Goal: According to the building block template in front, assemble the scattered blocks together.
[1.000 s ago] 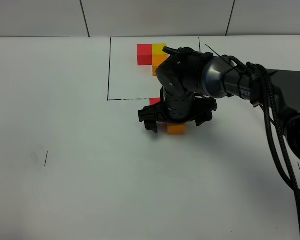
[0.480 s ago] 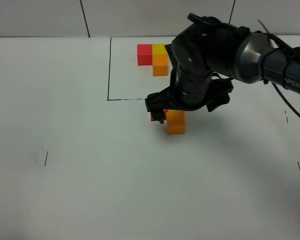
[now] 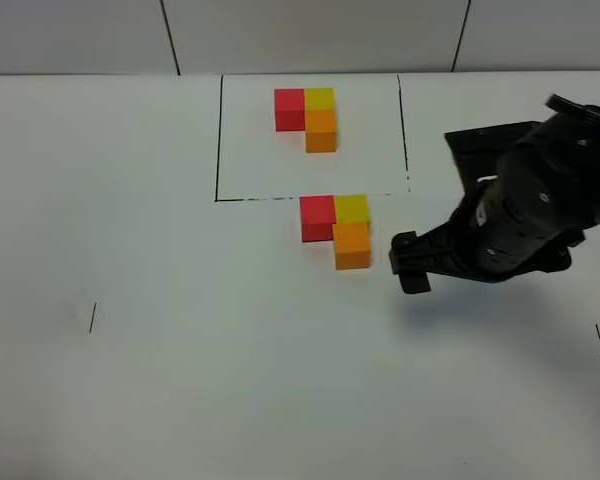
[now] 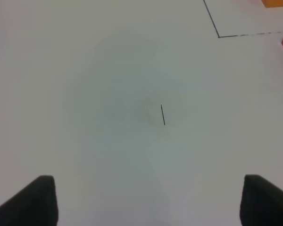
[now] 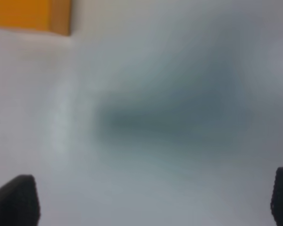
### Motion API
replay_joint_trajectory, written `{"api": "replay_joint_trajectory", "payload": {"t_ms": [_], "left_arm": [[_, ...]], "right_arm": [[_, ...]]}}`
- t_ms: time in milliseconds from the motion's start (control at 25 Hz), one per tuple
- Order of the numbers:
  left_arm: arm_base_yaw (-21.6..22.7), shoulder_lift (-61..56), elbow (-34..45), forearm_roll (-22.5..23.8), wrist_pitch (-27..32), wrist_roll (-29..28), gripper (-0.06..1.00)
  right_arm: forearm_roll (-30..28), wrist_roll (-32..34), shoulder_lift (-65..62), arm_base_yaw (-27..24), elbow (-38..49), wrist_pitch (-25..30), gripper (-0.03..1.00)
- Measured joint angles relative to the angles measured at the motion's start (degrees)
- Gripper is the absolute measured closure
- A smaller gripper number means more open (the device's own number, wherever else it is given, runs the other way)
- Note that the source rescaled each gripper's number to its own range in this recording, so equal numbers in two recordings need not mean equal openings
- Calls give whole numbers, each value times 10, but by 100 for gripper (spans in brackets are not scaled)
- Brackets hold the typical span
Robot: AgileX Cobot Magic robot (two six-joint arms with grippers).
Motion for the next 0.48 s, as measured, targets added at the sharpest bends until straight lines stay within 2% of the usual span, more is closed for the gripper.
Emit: {"api": "replay_joint_trajectory", "payload": {"t_ms": [240, 480], "left_arm": [[0, 0, 0, 0, 0, 0, 20], [0, 0, 0, 0, 0, 0, 20]], "right_arm": [[-6, -65, -67, -101, 65, -17, -3], [-9, -138, -118, -242, 85, -17, -3]]}}
